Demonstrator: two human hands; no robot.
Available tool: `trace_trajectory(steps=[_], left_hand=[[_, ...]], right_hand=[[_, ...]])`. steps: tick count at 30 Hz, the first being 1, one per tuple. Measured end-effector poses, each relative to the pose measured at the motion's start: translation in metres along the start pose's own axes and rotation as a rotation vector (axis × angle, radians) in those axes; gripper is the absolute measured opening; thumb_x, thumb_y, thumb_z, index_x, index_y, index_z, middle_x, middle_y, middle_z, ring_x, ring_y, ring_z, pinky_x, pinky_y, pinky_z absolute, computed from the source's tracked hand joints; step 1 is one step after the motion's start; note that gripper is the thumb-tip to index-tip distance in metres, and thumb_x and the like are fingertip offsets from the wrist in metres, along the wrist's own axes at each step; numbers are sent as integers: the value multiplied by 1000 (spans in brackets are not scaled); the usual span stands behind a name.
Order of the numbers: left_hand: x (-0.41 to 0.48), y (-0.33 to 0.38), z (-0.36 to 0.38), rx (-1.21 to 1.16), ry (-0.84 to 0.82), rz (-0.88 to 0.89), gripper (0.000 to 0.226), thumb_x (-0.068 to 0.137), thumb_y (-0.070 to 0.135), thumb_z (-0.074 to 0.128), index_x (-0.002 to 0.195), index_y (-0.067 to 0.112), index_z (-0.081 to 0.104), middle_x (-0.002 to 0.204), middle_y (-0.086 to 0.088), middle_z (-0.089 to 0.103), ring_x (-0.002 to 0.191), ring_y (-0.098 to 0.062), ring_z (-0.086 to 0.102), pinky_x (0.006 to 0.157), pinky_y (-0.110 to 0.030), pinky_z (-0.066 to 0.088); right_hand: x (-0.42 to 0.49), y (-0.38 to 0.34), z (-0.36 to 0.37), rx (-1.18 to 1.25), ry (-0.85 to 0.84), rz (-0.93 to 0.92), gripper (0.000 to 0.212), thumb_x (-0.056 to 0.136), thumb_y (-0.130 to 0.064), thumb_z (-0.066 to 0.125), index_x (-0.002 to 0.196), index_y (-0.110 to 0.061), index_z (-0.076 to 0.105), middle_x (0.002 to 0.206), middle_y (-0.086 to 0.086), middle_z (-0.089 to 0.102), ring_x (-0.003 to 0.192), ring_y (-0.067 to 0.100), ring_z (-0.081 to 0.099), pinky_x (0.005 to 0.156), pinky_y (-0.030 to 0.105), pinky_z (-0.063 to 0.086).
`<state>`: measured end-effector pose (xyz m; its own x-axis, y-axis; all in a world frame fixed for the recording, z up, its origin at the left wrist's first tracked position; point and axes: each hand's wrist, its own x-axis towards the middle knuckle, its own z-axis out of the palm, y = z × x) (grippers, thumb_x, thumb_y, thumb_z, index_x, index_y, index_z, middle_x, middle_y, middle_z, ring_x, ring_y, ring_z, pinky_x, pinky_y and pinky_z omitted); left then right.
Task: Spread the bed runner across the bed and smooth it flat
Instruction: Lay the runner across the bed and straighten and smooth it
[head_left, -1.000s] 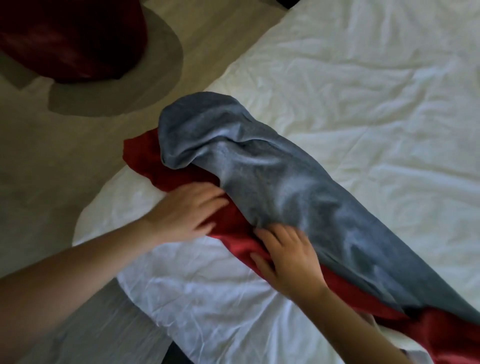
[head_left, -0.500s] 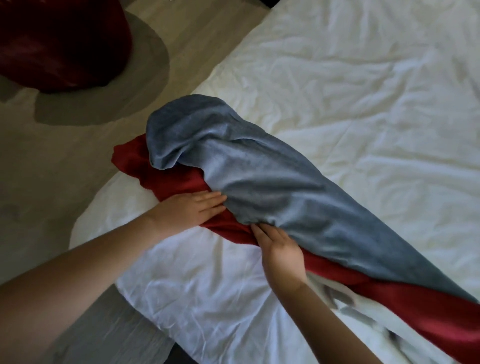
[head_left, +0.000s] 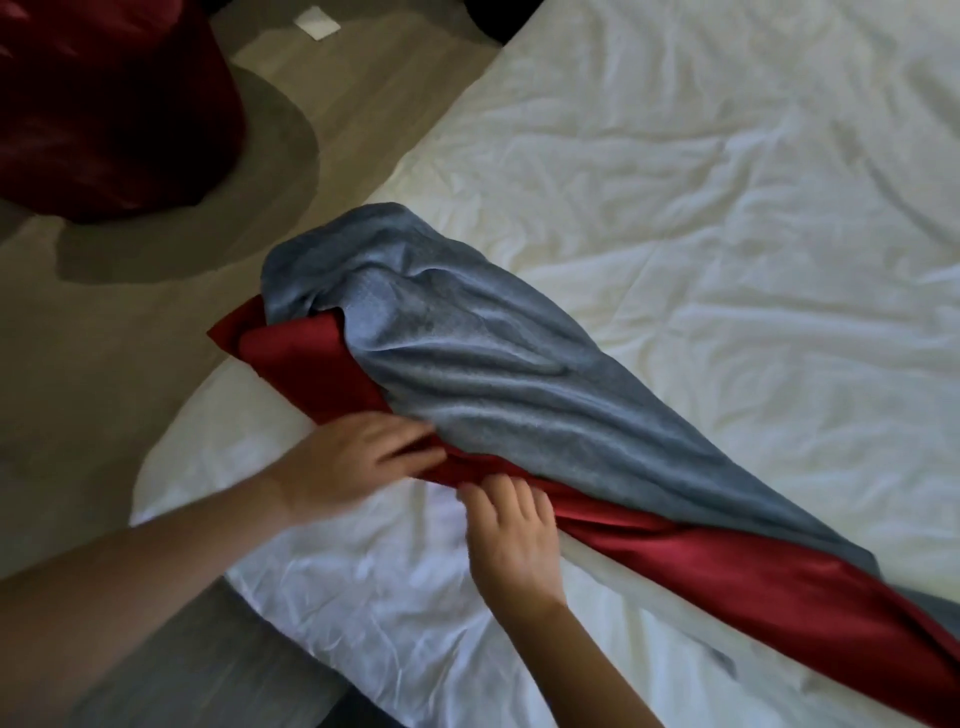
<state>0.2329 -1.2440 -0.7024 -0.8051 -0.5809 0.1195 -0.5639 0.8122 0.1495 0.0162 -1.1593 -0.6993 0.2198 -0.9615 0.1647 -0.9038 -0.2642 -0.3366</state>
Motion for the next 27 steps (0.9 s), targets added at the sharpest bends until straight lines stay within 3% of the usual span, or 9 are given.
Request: trace_trajectory(steps=[2, 4, 8, 12, 16, 20, 23, 27], left_hand=[[12, 45, 8, -76, 46, 91, 19, 91, 15, 60, 106, 18, 71, 96, -7, 70, 82, -23, 65, 66, -33, 54], [31, 85, 13, -120, -41, 108, 3, 88, 23, 64, 85, 23, 66, 76, 4, 65, 65, -14, 59, 54, -29, 50], [70, 142, 31, -80, -88, 83, 10, 84, 17, 62, 76, 22, 65, 74, 5, 62, 67, -15, 60, 52, -31, 50], [104, 170, 35, 88, -117, -53, 8, 77, 23, 63, 82, 23, 68, 77, 5, 62, 71, -17, 62, 53, -30, 49], [114, 179, 35, 104, -124, -152, 21, 79, 22, 48, 85, 20, 68, 85, 1, 63, 80, -21, 62, 62, -33, 50], [116, 187, 28, 220, -236, -182, 12, 59, 10, 71, 63, 20, 65, 65, 2, 61, 62, -19, 61, 55, -27, 47], [112, 193, 23, 229, -287, -162, 23, 42, 5, 75, 54, 18, 61, 56, 3, 58, 52, -18, 59, 48, -23, 45], [85, 190, 26, 175, -220, 12, 20, 50, 0, 69, 59, 15, 59, 55, 0, 55, 51, -21, 56, 47, -26, 43]], right_hand=[[-36, 26, -14, -47, -75, 18, 27, 64, -9, 78, 83, -19, 62, 75, 0, 54, 66, 22, 52, 62, 33, 41], [-69, 57, -30, -114, -100, 64, 13, 71, -21, 73, 81, -18, 65, 76, 1, 56, 69, 23, 53, 63, 35, 41], [-101, 108, -61, -232, -133, 242, 33, 80, -37, 48, 91, -14, 69, 81, 4, 62, 70, 28, 59, 61, 35, 46], [-115, 134, -71, -160, -192, 358, 16, 81, -23, 69, 93, -13, 71, 79, 6, 62, 71, 32, 60, 58, 37, 48], [-112, 141, -64, -157, -230, 431, 16, 82, -14, 64, 96, -15, 69, 89, 7, 63, 86, 32, 59, 65, 36, 45], [-112, 142, -51, -166, -237, 524, 15, 85, -12, 56, 96, -14, 65, 95, 6, 64, 92, 27, 57, 71, 33, 44], [-121, 133, -48, -175, -255, 510, 17, 85, -9, 53, 96, -14, 64, 98, 6, 62, 95, 27, 55, 74, 34, 43], [-152, 106, -52, -62, -187, 454, 8, 77, -6, 63, 83, -9, 67, 87, 11, 60, 85, 33, 55, 68, 40, 46]])
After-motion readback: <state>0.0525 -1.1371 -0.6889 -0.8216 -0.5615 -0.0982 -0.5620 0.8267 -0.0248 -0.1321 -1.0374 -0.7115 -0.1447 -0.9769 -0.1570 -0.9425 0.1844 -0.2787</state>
